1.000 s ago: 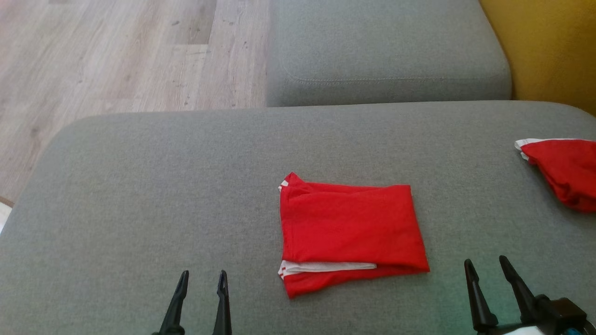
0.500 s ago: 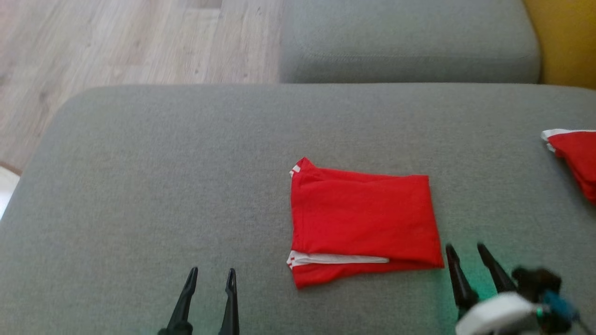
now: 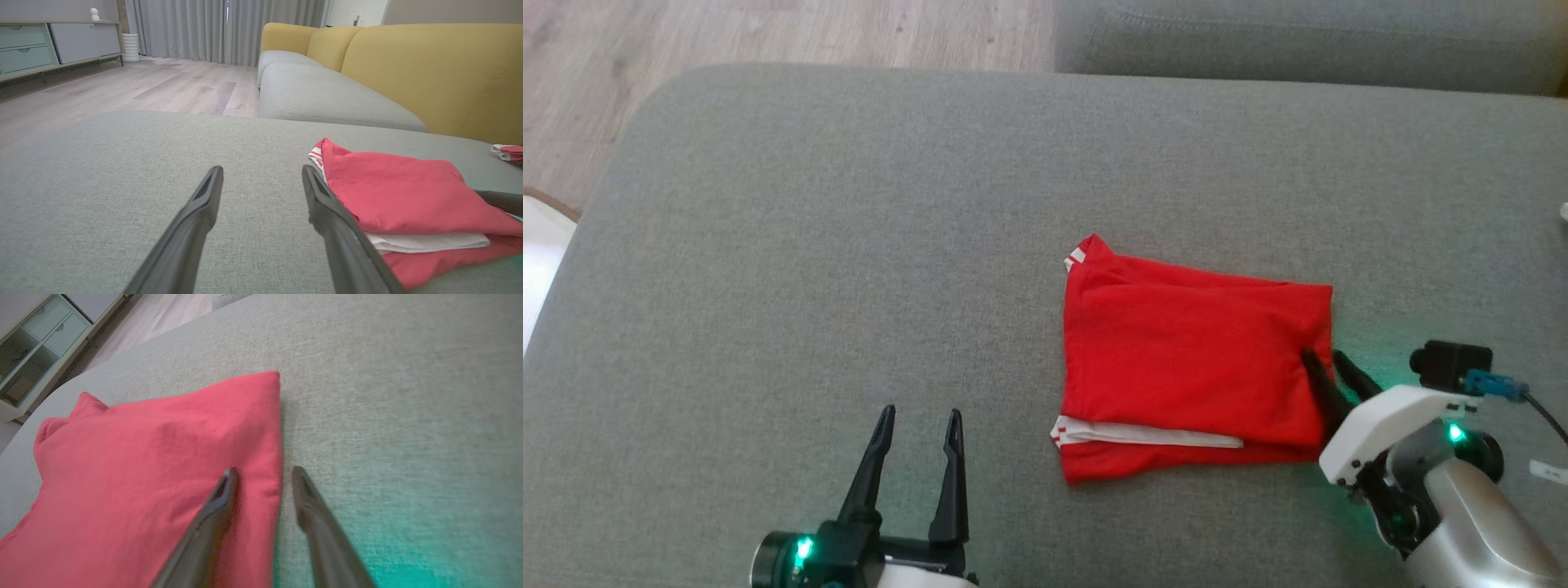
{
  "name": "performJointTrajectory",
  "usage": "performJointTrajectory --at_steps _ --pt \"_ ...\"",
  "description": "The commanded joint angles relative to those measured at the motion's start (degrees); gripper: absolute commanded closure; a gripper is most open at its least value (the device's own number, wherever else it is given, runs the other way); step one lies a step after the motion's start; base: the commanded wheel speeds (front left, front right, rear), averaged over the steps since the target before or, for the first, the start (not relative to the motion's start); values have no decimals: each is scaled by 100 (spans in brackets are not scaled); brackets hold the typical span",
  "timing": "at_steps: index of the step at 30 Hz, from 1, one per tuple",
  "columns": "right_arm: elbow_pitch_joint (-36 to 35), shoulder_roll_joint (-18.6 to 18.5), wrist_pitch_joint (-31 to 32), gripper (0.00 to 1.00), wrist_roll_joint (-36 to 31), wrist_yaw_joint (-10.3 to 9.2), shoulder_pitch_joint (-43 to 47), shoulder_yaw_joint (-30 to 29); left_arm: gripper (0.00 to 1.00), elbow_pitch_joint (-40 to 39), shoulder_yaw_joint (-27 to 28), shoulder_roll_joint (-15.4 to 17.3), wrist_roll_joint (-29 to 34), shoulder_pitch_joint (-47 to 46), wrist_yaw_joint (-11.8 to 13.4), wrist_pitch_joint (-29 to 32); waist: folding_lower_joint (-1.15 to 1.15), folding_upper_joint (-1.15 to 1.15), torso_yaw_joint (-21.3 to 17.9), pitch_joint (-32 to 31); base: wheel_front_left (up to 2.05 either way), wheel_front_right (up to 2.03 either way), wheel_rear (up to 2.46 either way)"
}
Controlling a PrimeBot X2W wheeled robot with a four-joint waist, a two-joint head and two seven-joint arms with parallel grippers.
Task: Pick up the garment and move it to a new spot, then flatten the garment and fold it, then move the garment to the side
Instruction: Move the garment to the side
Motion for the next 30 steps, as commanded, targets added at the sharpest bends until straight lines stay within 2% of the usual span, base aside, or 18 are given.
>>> performJointTrajectory --at_steps 1,4,7,8,11,13,14,19,25,28,29,30 --pt "-95 -57 44 100 107 21 -71 239 0 -177 125 -47 -19 -226 51 -56 -1 0 6 37 0 0 0" --pt "-212 -279 -164 100 152 21 -105 333 0 -205 147 -47 -30 -246 92 -56 -1 0 -81 89 0 0 0" --pt "-350 -664 -335 100 2 21 -177 386 0 -209 190 -47 56 -286 162 -56 -1 0 -262 174 0 0 0" --pt "-350 -664 -335 100 2 21 -177 386 0 -209 190 -47 56 -286 162 -56 -1 0 -262 174 0 0 0" --pt "-556 -1201 -377 100 -241 21 -346 387 0 -302 243 -47 22 -358 250 -56 -1 0 -502 357 0 0 0" --pt "-737 -1583 -318 100 -358 21 -483 329 0 -366 229 -47 -32 -462 208 -56 -1 0 -651 512 0 0 0" --pt "-944 -1970 -204 100 -442 21 -632 243 0 -412 220 -47 -29 -598 153 -56 -1 0 -793 685 0 0 0" --pt "-1441 -2951 163 100 -641 21 -988 -112 0 -621 240 -48 -160 -956 30 -56 -1 0 -1037 1121 0 0 0" --pt "-1684 -3898 494 100 -707 21 -1281 -604 0 -684 205 -48 -119 -1291 -28 -56 -1 0 -1140 1520 0 0 0" --pt "-1686 -4237 607 100 -758 21 -1350 -825 0 -699 196 -48 -154 -1407 -42 -56 -1 0 -1147 1624 0 0 0" --pt "-1672 -4316 641 88 -807 21 -1365 -884 0 -695 194 -48 -158 -1435 -53 -56 -1 0 -1146 1638 0 0 0" --pt "-1674 -4369 634 5 -885 21 -1389 -942 0 -688 190 -48 -156 -1459 -70 -56 -1 0 -1143 1644 0 0 0"
